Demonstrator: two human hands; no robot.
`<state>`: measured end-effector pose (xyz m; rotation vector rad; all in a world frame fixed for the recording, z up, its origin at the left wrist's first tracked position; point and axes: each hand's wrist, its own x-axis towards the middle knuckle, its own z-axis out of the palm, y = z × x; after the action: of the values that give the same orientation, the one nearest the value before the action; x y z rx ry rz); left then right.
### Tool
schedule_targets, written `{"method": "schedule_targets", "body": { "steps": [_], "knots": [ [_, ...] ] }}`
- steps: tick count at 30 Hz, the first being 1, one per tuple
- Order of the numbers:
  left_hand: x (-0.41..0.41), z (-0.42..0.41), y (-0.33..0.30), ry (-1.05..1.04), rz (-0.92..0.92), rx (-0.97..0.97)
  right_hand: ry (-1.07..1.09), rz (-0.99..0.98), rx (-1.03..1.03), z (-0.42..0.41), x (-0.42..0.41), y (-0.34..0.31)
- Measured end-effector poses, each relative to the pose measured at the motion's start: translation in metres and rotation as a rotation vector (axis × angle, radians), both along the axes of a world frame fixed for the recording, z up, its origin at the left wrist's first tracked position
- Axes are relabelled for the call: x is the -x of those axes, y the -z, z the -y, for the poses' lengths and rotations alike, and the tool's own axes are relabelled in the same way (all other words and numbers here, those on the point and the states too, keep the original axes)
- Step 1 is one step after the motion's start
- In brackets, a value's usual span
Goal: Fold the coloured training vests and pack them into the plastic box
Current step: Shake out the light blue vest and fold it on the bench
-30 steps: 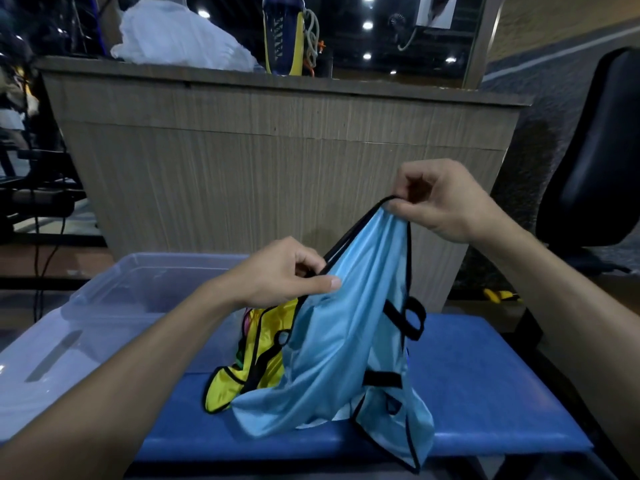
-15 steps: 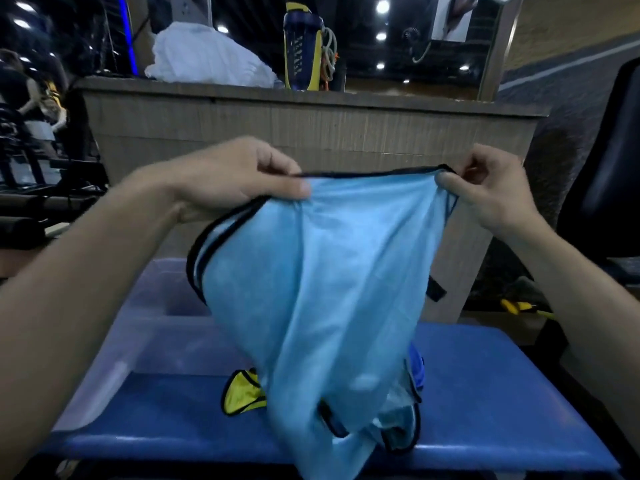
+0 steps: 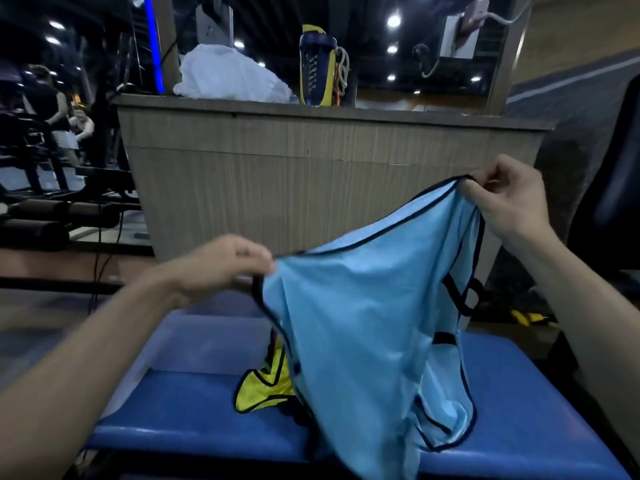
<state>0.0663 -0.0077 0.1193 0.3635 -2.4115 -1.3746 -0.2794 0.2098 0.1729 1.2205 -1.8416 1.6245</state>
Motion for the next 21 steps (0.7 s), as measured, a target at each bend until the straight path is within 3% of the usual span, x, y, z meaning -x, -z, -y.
{"method": "schedule_targets", "body": {
  "steps": [2,4,7,10,15,17,19,21],
  "knots": [
    [-0.005,-0.003,-0.029,-0.041,-0.284,-0.343,-0.112,0.061,-0.013,-0.006,-0.001,0.009],
    [-0.009,-0.003,-0.060,-0.066,-0.500,-0.508,-0.256,0.155,-0.051,-0.010,-0.004,0.020],
    [-0.017,-0.016,-0.104,-0.012,-0.618,-0.485,-0.464,0.396,-0.174,-0.019,-0.011,0.024],
    [-0.030,-0.028,-0.136,0.019,-0.656,-0.412,-0.677,0.493,-0.308,-0.036,-0.015,0.008],
    [-0.057,-0.038,-0.160,0.046,-0.662,-0.390,-0.967,0.502,-0.110,-0.058,-0.024,-0.036],
    [-0.057,-0.042,-0.148,-0.125,-0.610,-0.248,-0.954,0.481,-0.059,-0.056,-0.028,-0.048],
    [-0.051,-0.020,-0.133,-0.327,-0.425,0.153,-0.805,0.518,-0.007,-0.049,-0.029,-0.050],
    [-0.049,0.006,-0.118,-0.467,-0.117,0.602,-0.569,0.516,0.026,-0.040,-0.026,-0.044]
  ]
}}
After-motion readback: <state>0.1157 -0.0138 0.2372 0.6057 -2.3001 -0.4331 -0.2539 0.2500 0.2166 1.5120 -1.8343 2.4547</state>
